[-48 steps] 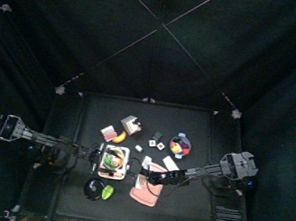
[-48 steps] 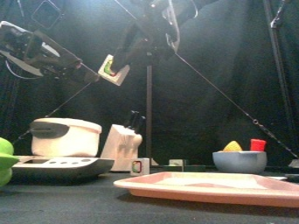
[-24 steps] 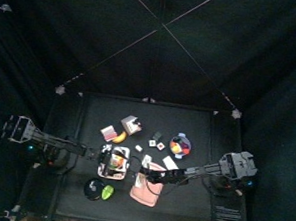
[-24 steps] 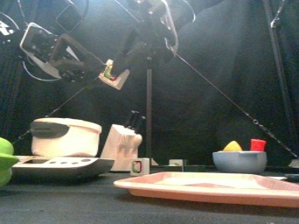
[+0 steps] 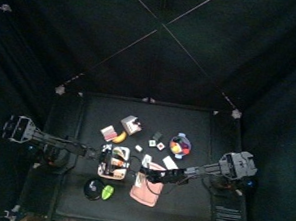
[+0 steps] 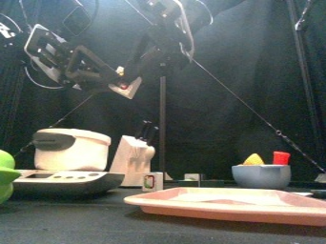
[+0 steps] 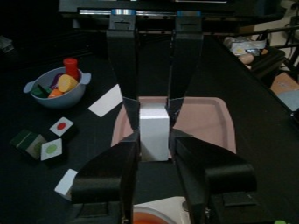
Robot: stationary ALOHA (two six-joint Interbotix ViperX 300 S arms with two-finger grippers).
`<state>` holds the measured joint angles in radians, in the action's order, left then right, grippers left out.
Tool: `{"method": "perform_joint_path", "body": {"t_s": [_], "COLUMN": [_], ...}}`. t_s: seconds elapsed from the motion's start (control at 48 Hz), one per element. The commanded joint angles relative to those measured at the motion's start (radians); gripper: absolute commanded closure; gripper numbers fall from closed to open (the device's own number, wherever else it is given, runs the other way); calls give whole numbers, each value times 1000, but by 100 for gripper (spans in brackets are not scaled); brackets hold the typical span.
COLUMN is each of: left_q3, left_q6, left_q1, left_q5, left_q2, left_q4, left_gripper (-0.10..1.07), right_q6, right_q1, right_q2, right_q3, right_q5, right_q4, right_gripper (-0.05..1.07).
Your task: Hand over sushi piece
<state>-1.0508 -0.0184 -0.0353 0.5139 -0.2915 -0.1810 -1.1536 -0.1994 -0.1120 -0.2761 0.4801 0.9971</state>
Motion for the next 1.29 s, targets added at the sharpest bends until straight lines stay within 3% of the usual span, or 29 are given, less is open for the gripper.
{"method": "perform_joint_path", "body": {"t_s": [0.0,0.271,0.708,0.958,1.062,1.271], "left_q3": [18,17,15,2,-26,-91], "left_q6": [2,3,3,2,2,6], "left_q1": [3,3,6,20,54,201], "left_q5": [9,9,9,9,9,9], "left_q2": [0,0,0,0,-11,-71], "left_q4": [-11,-11,-12,-11,-11,37], "left_gripper": [37,37,37,37,37,37], "right_q6": [0,-5,2,0,0,-8], "right_q1": [2,6,2,2,2,-2], "right_q2": [18,11,14,17,25,58], "right_q3": [15,2,-17,-25,-40,-95], "right_q5": [-5,-6,0,55,97,150], "right_q4": [0,-28,-29,-18,-23,-66], "right_gripper": [52,49,15,14,14,14]}}
